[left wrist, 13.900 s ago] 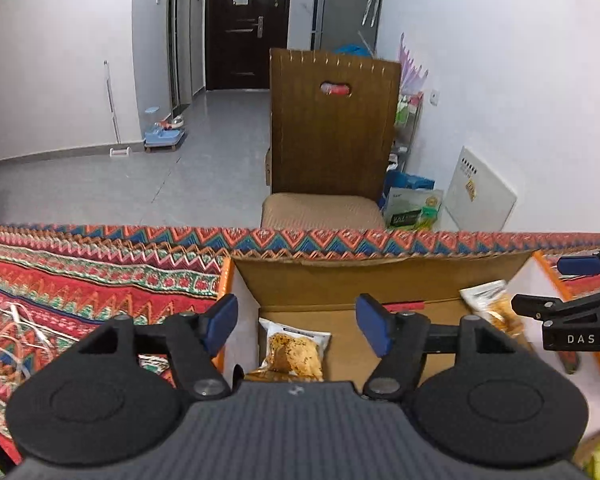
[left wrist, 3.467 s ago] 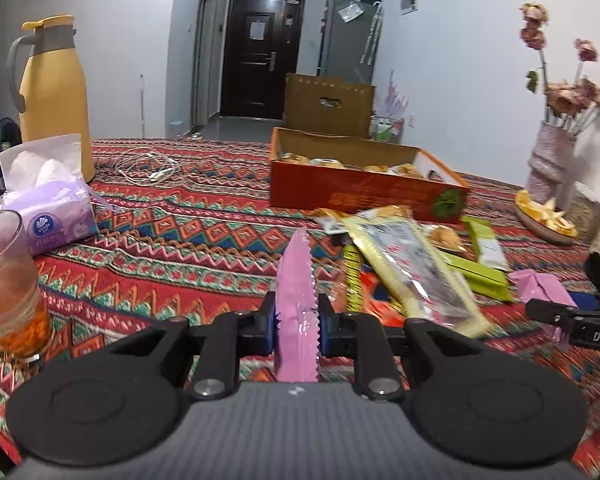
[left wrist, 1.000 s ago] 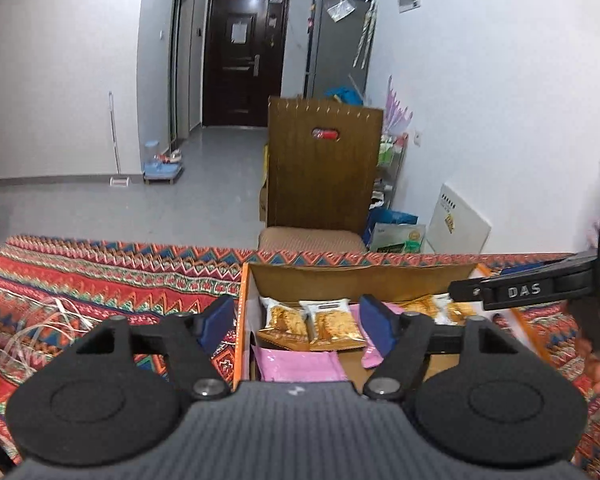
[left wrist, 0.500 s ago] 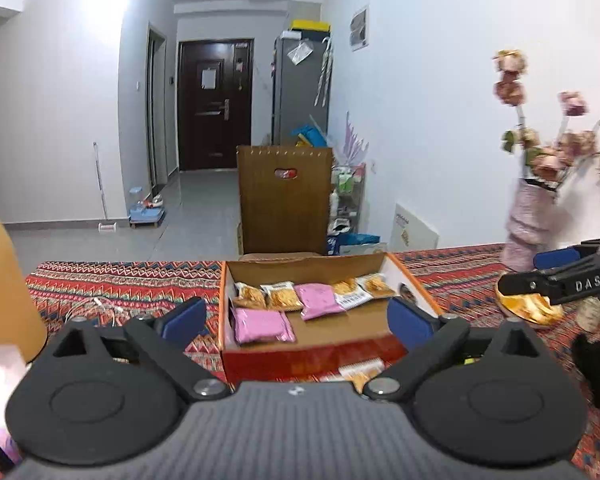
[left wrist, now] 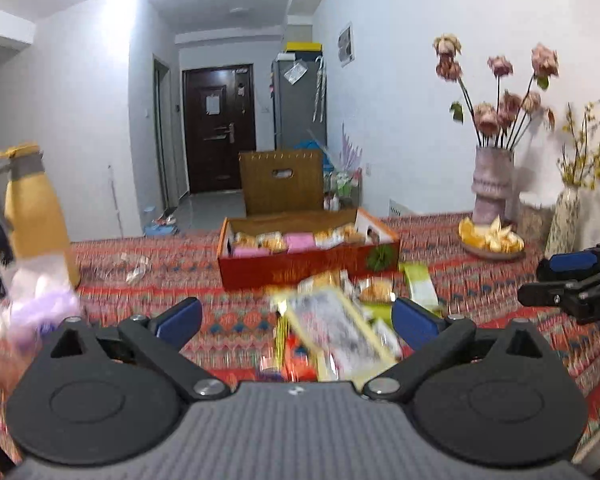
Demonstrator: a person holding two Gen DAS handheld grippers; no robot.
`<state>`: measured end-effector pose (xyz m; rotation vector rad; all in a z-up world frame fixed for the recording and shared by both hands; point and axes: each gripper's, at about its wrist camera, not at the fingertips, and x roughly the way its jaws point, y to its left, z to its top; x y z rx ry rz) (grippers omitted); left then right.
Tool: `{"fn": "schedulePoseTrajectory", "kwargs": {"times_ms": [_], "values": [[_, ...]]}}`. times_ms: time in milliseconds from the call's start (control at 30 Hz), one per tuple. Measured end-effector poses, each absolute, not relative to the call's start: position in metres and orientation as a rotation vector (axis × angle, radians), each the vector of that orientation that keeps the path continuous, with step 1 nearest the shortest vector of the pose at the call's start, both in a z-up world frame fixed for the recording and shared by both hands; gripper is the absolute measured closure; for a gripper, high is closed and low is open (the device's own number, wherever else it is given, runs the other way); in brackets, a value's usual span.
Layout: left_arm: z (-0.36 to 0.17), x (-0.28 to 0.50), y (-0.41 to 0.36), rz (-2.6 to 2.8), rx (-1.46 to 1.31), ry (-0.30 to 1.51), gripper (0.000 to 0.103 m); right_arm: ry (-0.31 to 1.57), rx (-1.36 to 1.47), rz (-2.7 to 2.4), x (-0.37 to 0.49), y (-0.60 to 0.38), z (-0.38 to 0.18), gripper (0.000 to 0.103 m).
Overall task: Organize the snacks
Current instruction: 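Withdraw both tools from the box back toward the snack pile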
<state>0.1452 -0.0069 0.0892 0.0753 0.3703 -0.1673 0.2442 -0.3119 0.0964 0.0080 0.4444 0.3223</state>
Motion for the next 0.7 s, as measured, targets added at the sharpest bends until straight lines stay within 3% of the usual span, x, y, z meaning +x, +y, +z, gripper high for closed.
{"fn": "schedulePoseTrajectory", "kwargs": {"times_ms": [400,700], "values": [[0.023,0.123,-0.013,-0.171,0.043,0.557,0.000,0.547,0.019,0.271,0.187,-0.293,0.009,0.000],[0.017,0.194,-0.046,-0.133,0.057,0.573,0.000,0.564,0.059,0.235,0.205,-0.314,0.003,0.000]]}}
